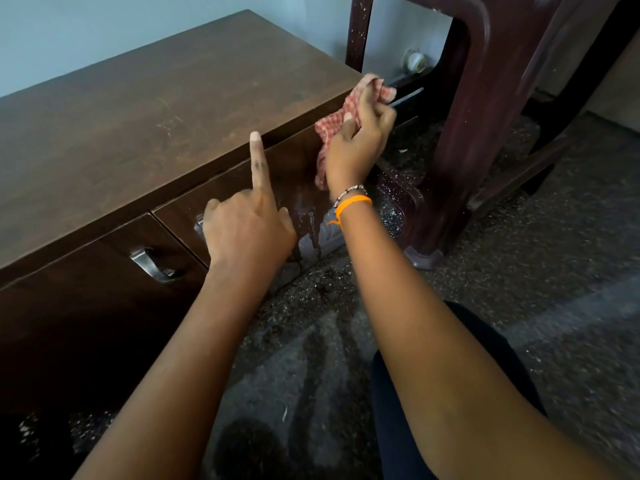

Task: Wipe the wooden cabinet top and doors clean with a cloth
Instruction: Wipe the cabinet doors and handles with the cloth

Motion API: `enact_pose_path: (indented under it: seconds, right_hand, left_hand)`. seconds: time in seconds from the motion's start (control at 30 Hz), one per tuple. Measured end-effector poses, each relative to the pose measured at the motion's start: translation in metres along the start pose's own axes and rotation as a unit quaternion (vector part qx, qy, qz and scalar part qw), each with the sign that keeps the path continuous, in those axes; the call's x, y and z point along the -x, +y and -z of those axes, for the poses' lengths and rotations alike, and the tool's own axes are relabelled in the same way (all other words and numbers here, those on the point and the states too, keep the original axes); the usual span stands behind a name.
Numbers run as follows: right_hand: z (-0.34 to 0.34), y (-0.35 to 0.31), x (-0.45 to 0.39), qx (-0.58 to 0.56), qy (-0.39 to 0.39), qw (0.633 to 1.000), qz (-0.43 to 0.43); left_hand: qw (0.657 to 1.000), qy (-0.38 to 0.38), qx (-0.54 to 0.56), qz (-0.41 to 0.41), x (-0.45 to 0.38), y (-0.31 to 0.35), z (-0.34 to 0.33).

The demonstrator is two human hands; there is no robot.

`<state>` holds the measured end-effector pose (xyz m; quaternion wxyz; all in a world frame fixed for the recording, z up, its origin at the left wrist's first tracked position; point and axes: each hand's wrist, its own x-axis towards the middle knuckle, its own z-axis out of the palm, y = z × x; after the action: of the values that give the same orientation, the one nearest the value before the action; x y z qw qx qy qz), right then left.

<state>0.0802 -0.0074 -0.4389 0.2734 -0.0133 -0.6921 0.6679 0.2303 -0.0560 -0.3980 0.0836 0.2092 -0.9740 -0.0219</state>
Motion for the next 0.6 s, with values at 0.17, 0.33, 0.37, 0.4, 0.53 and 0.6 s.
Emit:
enact_pose_path:
  seconds: [0.17,0.33,0.37,0.4,0.53,0.6]
  right_hand:
    - [0.005,0.027,-0.025,-0.009,-0.021,0.987,-0.157]
    - [0.009,0.038,0.001,-0.002,-0.066,0.954,-0.293]
    - [0.01,0.037,0.006,-0.01,-0.064,0.948,-0.312]
    - [0.012,0.034,0.014,-0.02,-0.06,0.946,-0.318]
    - [0.01,0.007,0.061,-0.061,-0.063,0.967,-0.241]
    - [0.006,-0.002,0.085,-0.061,-0.08,0.985,-0.143]
  left_hand:
    - [0.999,-0.03,-0.041,0.004,-0.004,-0.007,0.005]
    - [0.999,-0.039,0.016,0.024,-0.006,-0.021,0.015]
    - [0.999,-0.042,0.021,0.022,-0.006,-0.022,0.018]
    - [0.999,-0.04,0.025,0.019,-0.006,-0.023,0.019]
    - [1.0,-0.01,0.023,0.012,0.007,-0.023,0.014]
    - [1.0,-0.009,0.014,0.005,0.023,-0.034,0.002]
